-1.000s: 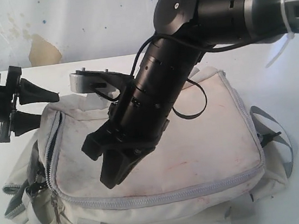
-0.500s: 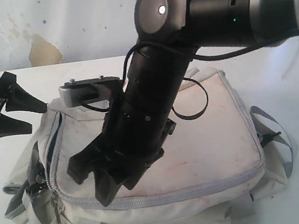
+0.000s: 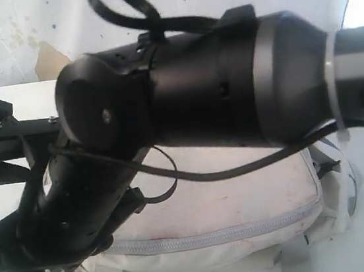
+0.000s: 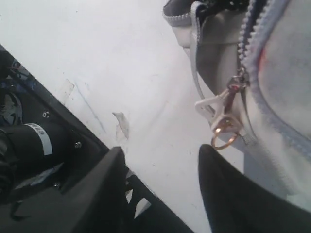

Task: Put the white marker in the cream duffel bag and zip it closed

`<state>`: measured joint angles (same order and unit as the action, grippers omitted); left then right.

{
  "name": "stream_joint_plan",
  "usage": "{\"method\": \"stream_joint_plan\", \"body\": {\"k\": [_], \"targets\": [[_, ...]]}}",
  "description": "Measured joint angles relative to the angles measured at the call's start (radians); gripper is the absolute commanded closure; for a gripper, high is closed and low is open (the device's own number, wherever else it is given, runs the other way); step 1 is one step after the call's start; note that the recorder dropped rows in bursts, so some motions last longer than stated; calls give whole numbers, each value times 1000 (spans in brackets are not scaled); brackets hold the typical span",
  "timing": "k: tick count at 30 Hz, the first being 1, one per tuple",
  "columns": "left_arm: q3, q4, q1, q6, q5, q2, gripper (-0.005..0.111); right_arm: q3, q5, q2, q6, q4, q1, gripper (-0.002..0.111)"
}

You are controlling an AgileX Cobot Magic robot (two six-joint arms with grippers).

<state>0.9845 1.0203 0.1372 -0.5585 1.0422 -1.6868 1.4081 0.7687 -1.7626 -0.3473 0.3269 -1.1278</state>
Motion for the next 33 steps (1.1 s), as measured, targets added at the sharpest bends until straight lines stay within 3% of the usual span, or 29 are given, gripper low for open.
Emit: {"method": "stream_joint_plan", "body": {"k": [15, 25, 33], "targets": [[0, 20, 0, -17, -4, 0, 36, 0, -93, -155, -254, -249, -36, 64], [0, 17, 0, -17, -13, 0, 36, 0, -195, -170, -279, -321, -39, 73], [0, 13, 0, -17, -15, 0, 36, 0, -193, -203, -279, -355, -39, 75]]}}
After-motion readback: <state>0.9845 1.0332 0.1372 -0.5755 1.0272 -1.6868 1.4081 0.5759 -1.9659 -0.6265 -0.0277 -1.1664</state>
